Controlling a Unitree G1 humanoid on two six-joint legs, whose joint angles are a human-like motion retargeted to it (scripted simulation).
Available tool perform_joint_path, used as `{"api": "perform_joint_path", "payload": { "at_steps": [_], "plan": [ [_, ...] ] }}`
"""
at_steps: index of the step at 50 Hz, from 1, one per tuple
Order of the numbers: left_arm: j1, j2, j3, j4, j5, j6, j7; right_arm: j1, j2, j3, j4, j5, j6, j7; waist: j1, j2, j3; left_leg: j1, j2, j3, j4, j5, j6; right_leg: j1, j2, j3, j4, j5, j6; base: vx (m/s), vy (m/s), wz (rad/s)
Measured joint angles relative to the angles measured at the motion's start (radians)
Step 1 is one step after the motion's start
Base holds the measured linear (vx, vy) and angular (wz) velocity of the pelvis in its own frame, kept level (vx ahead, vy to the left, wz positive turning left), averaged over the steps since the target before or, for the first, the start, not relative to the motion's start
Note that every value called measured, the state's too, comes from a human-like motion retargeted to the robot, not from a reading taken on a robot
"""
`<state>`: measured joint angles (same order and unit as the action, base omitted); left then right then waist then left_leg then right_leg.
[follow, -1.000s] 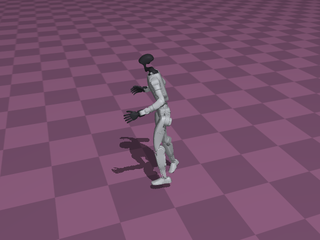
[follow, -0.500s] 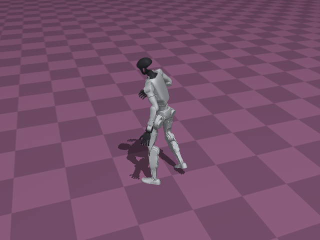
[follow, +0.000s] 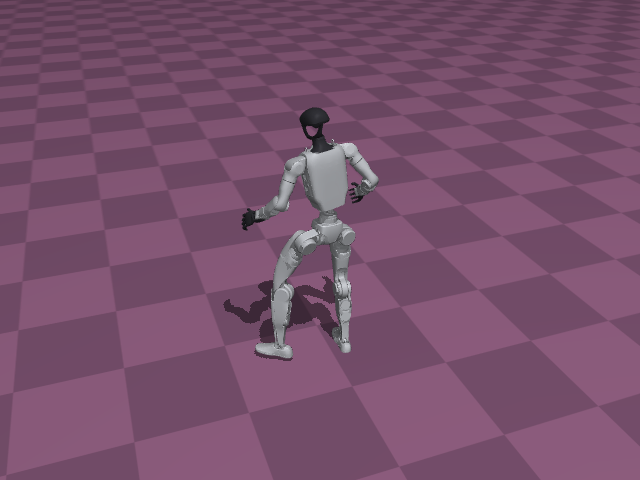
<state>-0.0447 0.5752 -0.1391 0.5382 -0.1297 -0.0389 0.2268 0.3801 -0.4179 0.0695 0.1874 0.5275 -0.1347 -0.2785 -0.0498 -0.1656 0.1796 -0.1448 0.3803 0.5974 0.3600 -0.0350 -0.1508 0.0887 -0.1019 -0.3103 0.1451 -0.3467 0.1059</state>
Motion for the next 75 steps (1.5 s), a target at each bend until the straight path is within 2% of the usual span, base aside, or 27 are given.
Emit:
{"api": "perform_joint_path", "payload": {
  "at_steps": [3,6,8,14,17,20,23,25,27,30,33,35,37,40,42,45,46,48,50,52,58,60,63,66,68,72,75],
  "plan": [
    [0.047,-0.012,0.021,-0.001,0.029,-0.001,-0.022,-0.029,-0.036,-0.038,-0.009,0.008,-0.011,0.007,0.052,0.033,0.021,-0.02,-0.005,0.059,-0.126,0.084,-0.037,0.073,0.078,0.096,-0.022,-0.018,-0.005,0.46,-0.28,-1.71],
    [0.148,-0.054,0.068,0.002,-0.019,-0.014,0.022,-0.092,-0.085,-0.05,-0.012,0.0,-0.019,-0.003,0.154,0.058,0.021,-0.061,-0.023,0.043,-0.201,0.103,-0.053,0.071,0.123,0.226,0.074,-0.053,0.048,0.5,-0.17,-2.5],
    [0.23,-0.096,0.109,0.023,-0.052,-0.018,0.036,-0.164,-0.107,-0.038,-0.009,-0.016,-0.018,-0.029,0.217,0.086,0.034,-0.085,-0.037,0.021,-0.228,0.121,-0.071,0.152,0.151,0.337,-0.008,-0.037,0.012,0.52,-0.12,-2.61],
    [0.412,-0.214,0.222,0.246,-0.072,0.047,-0.079,-0.454,-0.159,0.008,0.003,-0.068,-0.009,-0.078,0.439,0.143,0.034,-0.045,-0.107,0.245,-0.387,0.213,-0.037,0.258,0.122,0.621,-0.026,-0.051,0.022,0.56,0.05,-2.66],
    [0.489,-0.243,0.262,0.396,-0.018,0.074,-0.134,-0.593,-0.163,0.029,-0.013,-0.088,-0.019,-0.083,0.474,0.16,0.005,-0.09,-0.096,0.358,-0.314,0.158,0.001,0.277,0.101,0.684,-0.025,-0.066,-0.005,0.53,0.19,-1.51],
    [0.53,-0.245,0.287,0.531,0.009,0.092,-0.163,-0.715,-0.159,0.06,-0.038,-0.088,-0.031,-0.079,0.468,0.16,-0.02,-0.143,-0.074,0.46,-0.18,0.062,0.075,0.279,0.089,0.681,-0.015,-0.075,-0.036,0.54,0.23,-0.73],
    [0.541,-0.2,0.312,0.611,0.001,0.106,-0.162,-0.804,-0.163,0.097,-0.06,-0.078,-0.032,-0.073,0.462,0.129,-0.034,-0.123,-0.1,0.572,-0.148,-0.055,0.135,0.267,0.083,0.652,0.014,-0.068,-0.051,0.6,0.25,-0.44],
    [0.531,-0.157,0.337,0.642,-0.001,0.1,-0.138,-0.844,-0.17,0.118,-0.066,-0.075,-0.034,-0.067,0.455,0.103,-0.037,-0.106,-0.118,0.584,-0.166,-0.106,0.137,0.264,0.094,0.638,0.037,-0.039,-0.049,0.67,0.25,-0.23],
    [0.511,-0.112,0.341,0.647,-0.023,0.083,-0.084,-0.838,-0.18,0.127,-0.072,-0.076,-0.044,-0.071,0.446,0.084,-0.034,-0.084,-0.142,0.549,-0.234,-0.088,0.112,0.277,0.117,0.635,0.052,0.04,-0.025,0.7,0.26,0.1],
    [0.441,-0.056,0.306,0.61,-0.133,0.067,0.029,-0.785,-0.201,0.122,-0.07,-0.074,-0.051,-0.108,0.433,0.081,0.002,0.0,-0.219,0.474,-0.405,-0.012,0.073,0.298,0.154,0.641,0.106,0.22,0.063,0.7,0.32,0.69],
    [0.379,-0.024,0.263,0.508,-0.039,0.065,0.032,-0.678,-0.196,0.083,-0.061,-0.061,-0.056,-0.123,0.362,0.124,-0.008,-0.032,-0.122,0.372,-0.161,-0.139,0.1,0.235,0.181,0.519,0.247,0.374,0.148,0.7,0.35,1.52],
    [0.34,-0.002,0.221,0.378,-0.035,0.076,0.041,-0.623,-0.185,0.066,-0.041,-0.041,-0.047,-0.134,0.329,0.164,-0.045,-0.05,-0.112,0.308,-0.154,-0.167,0.118,0.096,0.129,0.321,0.421,0.362,0.123,0.63,0.38,1.23],
    [0.315,0.018,0.183,0.214,-0.043,0.053,0.035,-0.574,-0.169,0.051,-0.024,-0.03,-0.044,-0.14,0.313,0.195,-0.064,-0.035,-0.122,0.272,-0.147,-0.197,0.131,0.001,-0.005,0.12,0.526,0.29,0.037,0.64,0.37,0.87],
    [0.284,0.05,0.128,-0.046,-0.035,-0.009,0.018,-0.505,-0.146,0.013,-0.01,-0.011,-0.048,-0.126,0.279,0.239,-0.06,0.033,-0.168,0.222,-0.159,-0.23,0.126,-0.051,-0.15,-0.04,0.495,0.223,-0.018,0.65,0.34,1.11],
    [0.273,0.079,0.1,-0.207,-0.002,-0.04,0.009,-0.45,-0.128,-0.03,-0.012,0.011,-0.051,-0.105,0.217,0.266,-0.068,0.05,-0.207,0.146,-0.139,-0.259,0.118,-0.056,-0.178,-0.076,0.351,0.239,0.014,0.63,0.3,1.94],
    [0.243,0.137,0.068,-0.415,0.02,-0.079,-0.011,-0.368,-0.085,-0.098,-0.013,0.05,-0.054,-0.084,0.13,0.275,-0.094,0.059,-0.281,0.024,-0.096,-0.308,0.112,-0.098,-0.226,-0.063,0.14,0.3,0.118,0.64,0.2,2.23],
    [0.228,0.154,0.058,-0.462,0.04,-0.09,-0.02,-0.343,-0.066,-0.117,-0.01,0.059,-0.055,-0.088,0.104,0.275,-0.101,0.069,-0.313,-0.016,-0.086,-0.321,0.106,-0.095,-0.247,-0.056,0.046,0.339,0.129,0.62,0.09,2.15],
    [0.185,0.196,0.04,-0.541,0.053,-0.109,-0.041,-0.302,-0.013,-0.157,-0.003,0.078,-0.06,-0.092,0.089,0.291,-0.109,0.076,-0.294,-0.074,-0.052,-0.341,0.069,-0.165,-0.23,-0.054,-0.033,0.408,0.152,0.56,-0.1,1.61],
    [0.13,0.229,0.007,-0.587,0.09,-0.115,-0.063,-0.262,0.037,-0.184,0.012,0.098,-0.064,-0.112,0.061,0.295,-0.114,0.103,-0.334,-0.147,-0.023,-0.376,0.054,-0.165,-0.274,-0.116,-0.153,0.452,0.156,0.61,0.02,1.68],
    [0.058,0.257,-0.022,-0.597,0.093,-0.107,-0.095,-0.241,0.077,-0.197,0.023,0.119,-0.07,-0.124,0.057,0.305,-0.098,0.133,-0.324,-0.188,0.0,-0.391,0.023,-0.217,-0.274,-0.246,-0.172,0.44,0.156,0.55,0.01,1.33],
    [-0.176,0.314,-0.126,-0.553,0.087,-0.048,-0.142,-0.243,0.074,-0.176,0.034,0.135,-0.06,-0.126,-0.068,0.251,-0.015,0.262,-0.435,-0.318,-0.005,-0.402,-0.01,-0.289,-0.314,-0.701,-0.193,0.466,0.156,0.55,0.04,1.39],
    [-0.254,0.34,-0.17,-0.541,0.105,-0.047,-0.13,-0.247,0.053,-0.173,0.024,0.131,-0.061,-0.114,-0.149,0.225,0.013,0.3,-0.451,-0.384,-0.005,-0.399,-0.033,-0.315,-0.267,-0.726,-0.225,0.459,0.156,0.55,-0.15,1.78],
    [-0.362,0.368,-0.24,-0.526,0.117,-0.06,-0.105,-0.227,0.028,-0.194,0.004,0.133,-0.075,-0.109,-0.268,0.192,0.045,0.35,-0.433,-0.49,0.004,-0.389,-0.073,-0.372,-0.172,-0.552,-0.232,0.445,0.156,0.6,-0.27,1.94],
    [-0.449,0.37,-0.313,-0.506,0.086,-0.068,-0.083,-0.17,0.006,-0.25,-0.009,0.138,-0.093,-0.131,-0.375,0.177,0.066,0.406,-0.425,-0.618,0.006,-0.359,-0.069,-0.354,-0.13,-0.473,-0.198,0.397,0.156,0.74,-0.16,2.32],
    [-0.493,0.362,-0.354,-0.485,0.074,-0.061,-0.073,-0.124,-0.005,-0.298,-0.009,0.149,-0.104,-0.153,-0.423,0.179,0.072,0.433,-0.429,-0.7,0.015,-0.326,-0.051,-0.319,-0.13,-0.488,-0.166,0.346,0.123,0.77,-0.16,2.27],
    [-0.5,0.348,-0.386,-0.422,0.168,-0.029,-0.091,-0.063,-0.01,-0.351,0.032,0.21,-0.123,-0.18,-0.412,0.209,0.068,0.409,-0.417,-0.8,0.136,-0.198,-0.077,-0.251,-0.123,-0.465,-0.151,0.275,-0.041,0.69,-0.38,1.29],
    [-0.394,0.325,-0.334,-0.348,0.22,-0.008,-0.103,-0.093,-0.029,-0.327,0.087,0.26,-0.129,-0.171,-0.352,0.221,0.067,0.304,-0.41,-0.759,0.352,-0.067,-0.111,-0.206,-0.135,-0.443,-0.119,0.233,-0.078,0.58,-0.38,0.1]
  ]
}}
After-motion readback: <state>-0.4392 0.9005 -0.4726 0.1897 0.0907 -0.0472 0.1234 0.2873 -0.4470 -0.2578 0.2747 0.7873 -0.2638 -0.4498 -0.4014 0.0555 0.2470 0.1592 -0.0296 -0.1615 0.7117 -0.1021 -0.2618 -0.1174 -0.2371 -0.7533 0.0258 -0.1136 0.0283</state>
